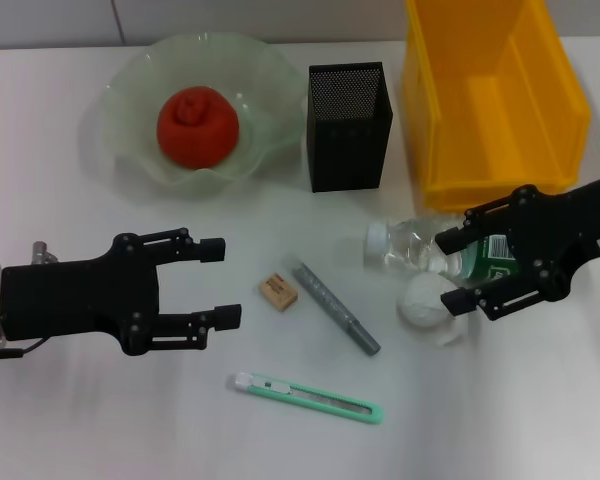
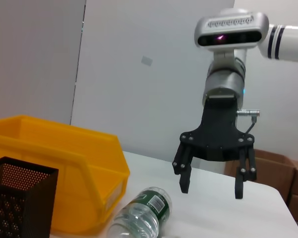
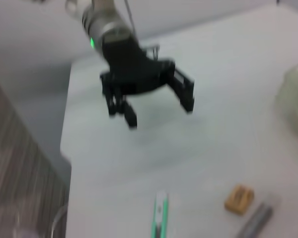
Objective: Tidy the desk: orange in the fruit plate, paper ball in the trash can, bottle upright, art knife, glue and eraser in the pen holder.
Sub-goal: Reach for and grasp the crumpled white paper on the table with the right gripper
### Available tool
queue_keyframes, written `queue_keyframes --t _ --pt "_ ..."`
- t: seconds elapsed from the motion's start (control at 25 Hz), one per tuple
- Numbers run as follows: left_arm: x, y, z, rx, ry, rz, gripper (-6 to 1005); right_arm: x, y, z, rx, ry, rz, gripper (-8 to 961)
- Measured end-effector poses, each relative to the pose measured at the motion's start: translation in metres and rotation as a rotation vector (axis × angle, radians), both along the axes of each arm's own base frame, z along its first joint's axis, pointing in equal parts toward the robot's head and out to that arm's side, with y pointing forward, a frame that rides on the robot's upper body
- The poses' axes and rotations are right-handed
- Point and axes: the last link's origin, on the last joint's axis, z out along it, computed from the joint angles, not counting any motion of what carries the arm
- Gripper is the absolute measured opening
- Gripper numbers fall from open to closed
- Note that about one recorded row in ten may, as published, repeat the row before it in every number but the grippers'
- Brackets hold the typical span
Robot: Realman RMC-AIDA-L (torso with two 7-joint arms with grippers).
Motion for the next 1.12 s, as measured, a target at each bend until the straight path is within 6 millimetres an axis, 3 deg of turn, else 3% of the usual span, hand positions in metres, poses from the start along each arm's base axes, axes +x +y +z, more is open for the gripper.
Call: queue_keyframes --t 0.4,1.12 --pt "-0.001 0.001 0.002 0.009 -0.012 0.020 790 -0.022 0.010 -0.015 -0.070 -0.261 0.105 701" --pt "-0.006 -0.002 -0.004 0.009 -0.008 0.061 787 -0.026 0.018 -0.048 -0.034 -0.388 0.252 693"
